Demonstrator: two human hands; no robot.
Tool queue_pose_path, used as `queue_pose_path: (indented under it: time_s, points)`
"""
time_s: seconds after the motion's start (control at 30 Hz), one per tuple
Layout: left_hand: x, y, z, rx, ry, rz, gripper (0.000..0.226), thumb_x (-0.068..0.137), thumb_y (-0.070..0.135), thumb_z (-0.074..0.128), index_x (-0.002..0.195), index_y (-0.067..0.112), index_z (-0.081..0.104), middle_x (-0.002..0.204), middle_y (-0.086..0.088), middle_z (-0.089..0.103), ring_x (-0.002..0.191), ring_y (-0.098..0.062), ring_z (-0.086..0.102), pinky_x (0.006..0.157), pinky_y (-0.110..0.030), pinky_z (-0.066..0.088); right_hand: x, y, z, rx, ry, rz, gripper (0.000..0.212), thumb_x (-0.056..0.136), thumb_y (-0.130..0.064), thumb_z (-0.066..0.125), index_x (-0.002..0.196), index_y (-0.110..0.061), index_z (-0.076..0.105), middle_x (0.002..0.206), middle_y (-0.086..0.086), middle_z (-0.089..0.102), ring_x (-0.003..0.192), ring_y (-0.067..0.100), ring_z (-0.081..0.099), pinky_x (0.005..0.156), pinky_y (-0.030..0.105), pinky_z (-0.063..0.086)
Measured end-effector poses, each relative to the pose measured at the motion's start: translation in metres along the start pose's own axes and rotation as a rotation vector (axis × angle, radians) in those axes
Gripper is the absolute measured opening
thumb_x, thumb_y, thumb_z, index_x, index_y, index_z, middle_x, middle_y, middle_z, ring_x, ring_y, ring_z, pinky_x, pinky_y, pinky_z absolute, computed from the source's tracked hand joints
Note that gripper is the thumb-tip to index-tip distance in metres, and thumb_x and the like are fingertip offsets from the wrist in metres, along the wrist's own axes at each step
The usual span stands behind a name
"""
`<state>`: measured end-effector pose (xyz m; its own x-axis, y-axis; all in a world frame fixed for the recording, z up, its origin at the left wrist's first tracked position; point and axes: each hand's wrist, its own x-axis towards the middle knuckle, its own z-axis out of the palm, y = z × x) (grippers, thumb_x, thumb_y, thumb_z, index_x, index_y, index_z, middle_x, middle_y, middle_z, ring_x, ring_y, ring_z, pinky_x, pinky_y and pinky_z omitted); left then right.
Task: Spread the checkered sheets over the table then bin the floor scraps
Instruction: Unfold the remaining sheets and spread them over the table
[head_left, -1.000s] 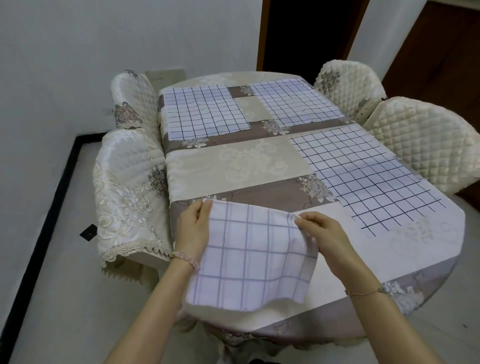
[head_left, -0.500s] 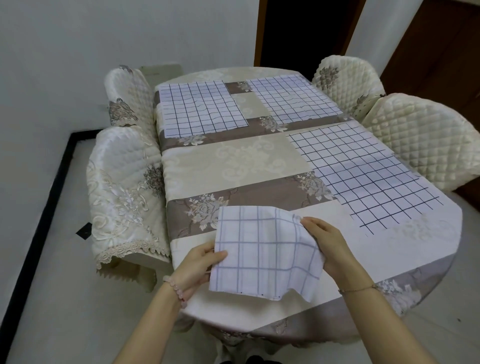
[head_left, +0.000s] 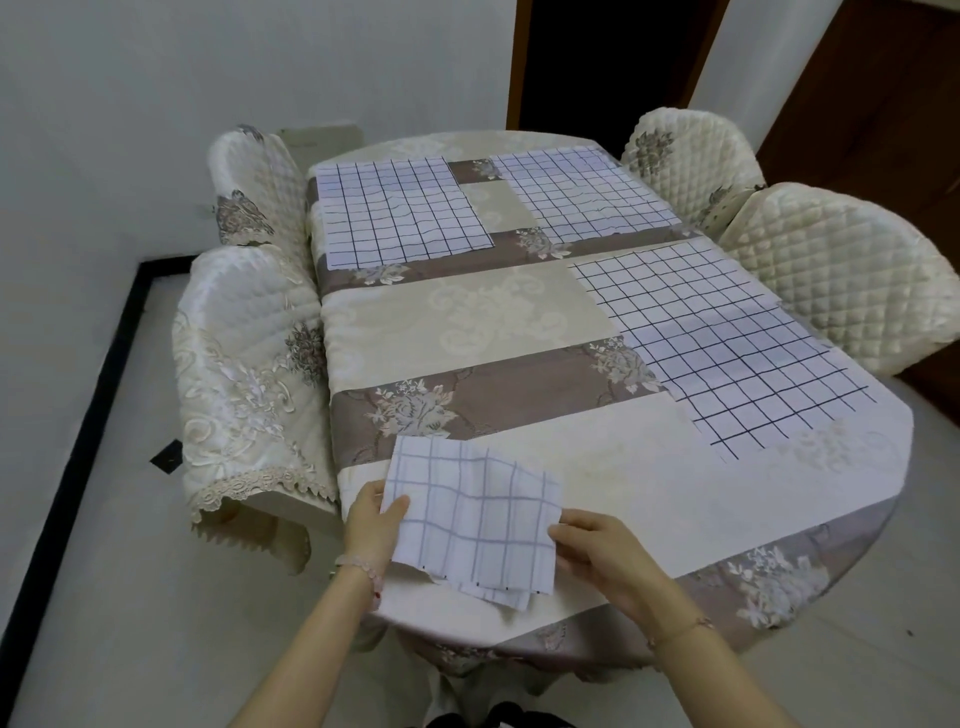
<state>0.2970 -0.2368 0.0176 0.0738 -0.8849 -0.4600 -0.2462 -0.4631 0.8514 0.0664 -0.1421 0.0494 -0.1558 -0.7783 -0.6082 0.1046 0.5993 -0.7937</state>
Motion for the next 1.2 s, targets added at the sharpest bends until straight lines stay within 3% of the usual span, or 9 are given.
queue_pose_path:
  time_s: [0.1,0.2,0.27,0.4,0.63,0.8,0.97,1.07,1.2]
  points:
    - [-0.024,-0.001,0.006,0.536,0.180,0.321,0.049,0.089,0.011,0.058,0.135,0.006,0.041,0.137,-0.013,0.044,0.126,-0.030,0.041,0.105,-0.036,0.034,-0.008,-0.004,0.004,0.021,0.025,-0.069,0.018,0.089,-0.010,0.057,0.097,-0.009,0.073,0.102,0.020,0.071,0.088,0.024,0.066,0.086,0.040,0.055]
    - [-0.059,0.009,0.026,0.534,-0.115,0.576,0.048,0.089,0.028,0.059,0.133,0.020,0.043,0.133,0.008,0.044,0.127,-0.009,0.038,0.103,-0.015,0.027,-0.012,-0.010,0.009,0.042,0.044,-0.118,0.018,0.088,-0.012,0.058,0.101,-0.011,0.071,0.101,0.015,0.072,0.092,0.022,0.069,0.077,0.029,0.059]
    - [-0.076,0.017,0.043,0.406,-0.349,0.515,0.053,0.086,0.040,0.061,0.134,0.033,0.040,0.131,0.025,0.038,0.123,0.008,0.036,0.099,-0.005,0.025,-0.014,-0.013,0.015,0.115,0.012,-0.132,0.020,0.088,-0.011,0.058,0.104,-0.009,0.070,0.098,0.016,0.072,0.090,0.023,0.069,0.074,0.027,0.059]
    - [-0.085,0.026,0.059,0.200,-0.426,0.434,0.056,0.082,0.024,0.068,0.130,0.038,0.042,0.127,0.025,0.048,0.115,0.010,0.047,0.085,0.006,0.034,-0.018,-0.020,0.023,0.244,-0.092,-0.155,0.025,0.095,-0.014,0.050,0.110,-0.015,0.070,0.105,0.008,0.074,0.099,0.021,0.070,0.088,0.034,0.056]
    - [-0.076,0.042,0.047,-0.132,-0.421,0.218,0.034,0.098,0.009,0.043,0.130,0.013,0.055,0.128,-0.004,0.062,0.119,-0.016,0.058,0.104,-0.039,0.046,-0.021,-0.026,0.031,0.092,-0.072,-0.254,0.031,0.088,-0.019,0.063,0.118,-0.029,0.065,0.113,-0.004,0.067,0.107,0.013,0.064,0.087,0.026,0.055]
    - [-0.070,0.052,0.049,-0.332,-0.470,0.112,0.033,0.098,0.003,0.039,0.119,0.013,0.063,0.113,-0.012,0.070,0.106,-0.024,0.067,0.090,-0.038,0.055,-0.020,-0.032,0.046,-0.033,0.069,-0.384,0.040,0.079,-0.017,0.073,0.114,-0.031,0.059,0.116,-0.012,0.060,0.101,0.005,0.062,0.071,0.012,0.053]
    - [-0.062,0.056,0.047,-0.337,-0.390,0.121,0.025,0.093,0.003,0.049,0.096,0.015,0.071,0.083,-0.002,0.077,0.076,-0.011,0.072,0.062,-0.021,0.057,-0.010,-0.035,0.044,-0.080,0.221,-0.420,0.010,0.078,-0.008,0.070,0.084,-0.015,0.068,0.091,-0.005,0.068,0.082,0.012,0.066,0.064,0.020,0.053]
    - [-0.050,0.060,0.036,-0.297,-0.232,0.146,0.018,0.089,0.006,0.058,0.083,0.017,0.070,0.061,0.008,0.071,0.059,-0.005,0.066,0.052,-0.017,0.052,-0.006,-0.040,0.028,-0.017,0.234,-0.387,0.012,0.080,-0.002,0.065,0.072,-0.011,0.068,0.072,0.001,0.066,0.069,0.014,0.062,0.059,0.026,0.055]
    - [-0.024,0.073,0.001,-0.275,-0.061,0.208,0.018,0.088,0.006,0.060,0.076,0.019,0.066,0.067,0.001,0.060,0.063,-0.009,0.054,0.047,-0.015,0.048,-0.003,-0.047,-0.010,0.109,0.195,-0.290,0.013,0.084,-0.002,0.063,0.079,-0.012,0.068,0.074,0.002,0.067,0.066,0.013,0.061,0.056,0.022,0.053]
